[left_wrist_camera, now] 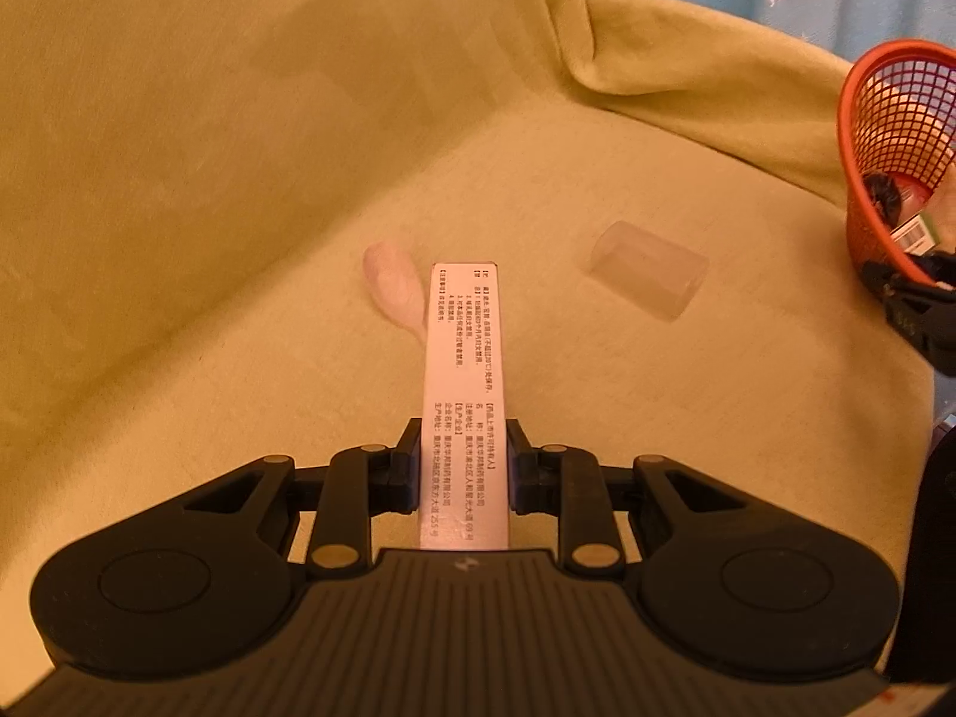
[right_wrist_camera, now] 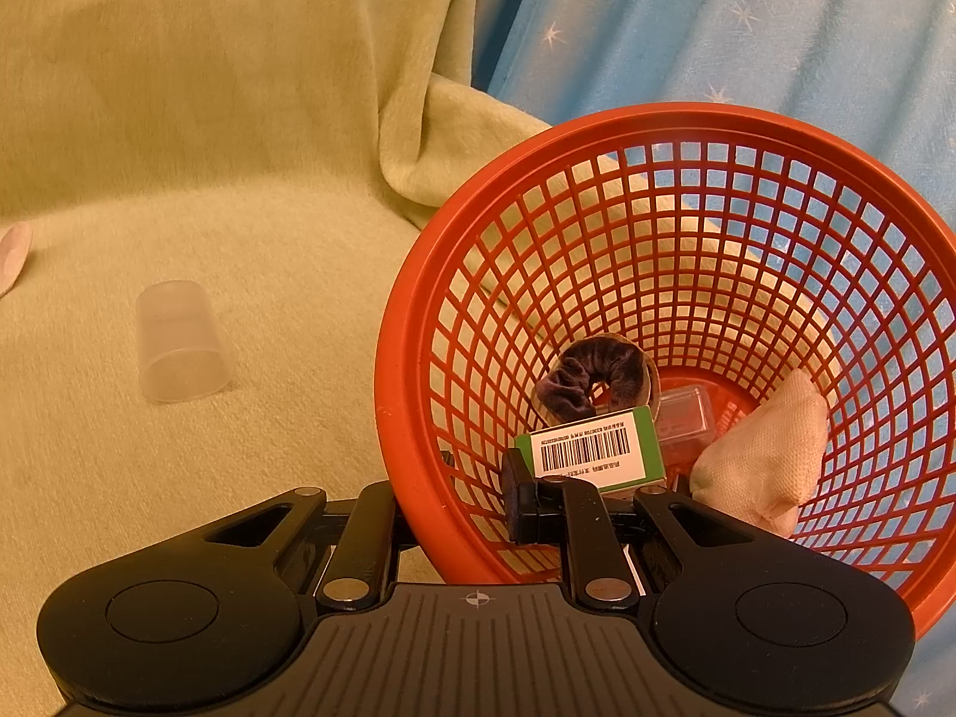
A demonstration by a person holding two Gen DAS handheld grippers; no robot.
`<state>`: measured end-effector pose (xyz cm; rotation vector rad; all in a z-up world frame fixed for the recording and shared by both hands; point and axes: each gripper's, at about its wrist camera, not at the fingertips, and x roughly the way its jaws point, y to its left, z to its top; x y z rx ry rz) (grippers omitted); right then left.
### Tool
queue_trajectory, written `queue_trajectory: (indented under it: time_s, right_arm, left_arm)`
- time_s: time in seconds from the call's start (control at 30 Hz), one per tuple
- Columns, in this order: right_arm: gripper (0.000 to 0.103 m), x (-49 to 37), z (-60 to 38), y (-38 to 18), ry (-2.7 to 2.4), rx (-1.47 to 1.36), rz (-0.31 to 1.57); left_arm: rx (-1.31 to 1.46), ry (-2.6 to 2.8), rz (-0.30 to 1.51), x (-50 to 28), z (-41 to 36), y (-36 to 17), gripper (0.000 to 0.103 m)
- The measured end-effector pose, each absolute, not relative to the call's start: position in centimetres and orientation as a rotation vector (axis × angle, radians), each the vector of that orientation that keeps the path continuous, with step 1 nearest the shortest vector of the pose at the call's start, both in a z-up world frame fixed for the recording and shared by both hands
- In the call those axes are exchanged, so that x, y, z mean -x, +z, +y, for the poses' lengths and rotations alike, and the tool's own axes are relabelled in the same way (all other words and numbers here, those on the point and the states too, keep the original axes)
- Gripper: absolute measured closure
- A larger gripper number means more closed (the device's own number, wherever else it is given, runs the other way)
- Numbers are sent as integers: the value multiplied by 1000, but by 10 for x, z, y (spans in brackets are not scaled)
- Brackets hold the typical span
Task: Organize objects
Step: 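Lift the white medicine box with the left gripper toward the basket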
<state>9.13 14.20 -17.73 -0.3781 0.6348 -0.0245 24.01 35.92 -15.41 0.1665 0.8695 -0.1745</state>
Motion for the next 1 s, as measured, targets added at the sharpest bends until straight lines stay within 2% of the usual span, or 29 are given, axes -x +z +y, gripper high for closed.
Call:
queue_trajectory:
  time_s: [1.0]
  right_arm:
    - [90,-91,143,-177,-25,380,635]
  left_arm:
    - [-171,-250,825,-243,334,-122,82]
